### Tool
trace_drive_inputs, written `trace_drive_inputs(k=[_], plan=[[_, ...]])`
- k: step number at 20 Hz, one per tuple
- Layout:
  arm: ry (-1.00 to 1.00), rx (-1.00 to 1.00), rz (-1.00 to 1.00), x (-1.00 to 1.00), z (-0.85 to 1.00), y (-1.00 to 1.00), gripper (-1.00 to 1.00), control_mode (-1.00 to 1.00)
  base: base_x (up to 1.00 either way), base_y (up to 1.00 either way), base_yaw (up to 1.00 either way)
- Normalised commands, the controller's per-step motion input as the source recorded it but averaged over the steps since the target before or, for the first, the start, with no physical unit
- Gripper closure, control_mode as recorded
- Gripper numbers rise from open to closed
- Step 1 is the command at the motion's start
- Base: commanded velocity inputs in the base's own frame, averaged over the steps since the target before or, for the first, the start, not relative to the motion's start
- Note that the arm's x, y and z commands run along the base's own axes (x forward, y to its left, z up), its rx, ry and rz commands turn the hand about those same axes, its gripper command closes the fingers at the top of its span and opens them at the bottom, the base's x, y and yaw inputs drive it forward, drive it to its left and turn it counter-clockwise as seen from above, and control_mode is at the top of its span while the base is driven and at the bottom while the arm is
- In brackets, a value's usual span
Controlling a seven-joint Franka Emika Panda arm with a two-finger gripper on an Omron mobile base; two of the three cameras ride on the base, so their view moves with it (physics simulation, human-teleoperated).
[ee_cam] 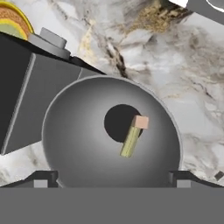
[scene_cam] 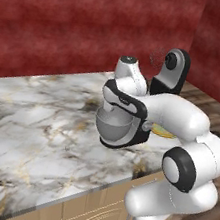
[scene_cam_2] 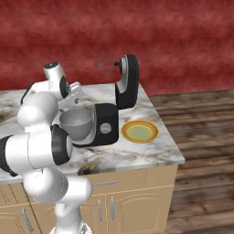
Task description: Add butter and sugar cubes to the stand mixer bowl and then turn on the stand mixer to begin making frosting.
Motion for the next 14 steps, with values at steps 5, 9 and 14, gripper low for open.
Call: trace_drive_inputs(k=[5,9,14], plan=[[0.16,0.0,0.15,-0.25,0.0,0.13,-1.0,-1.0,0.0,0.0,0.0],[0.12,0.0,0.2,-0.41,0.0,0.24,-1.0,-1.0,0.0,0.0,0.0],[0.07,0.0,0.21,-0.45,0.0,0.21,-1.0,-1.0,0.0,0.0,0.0]])
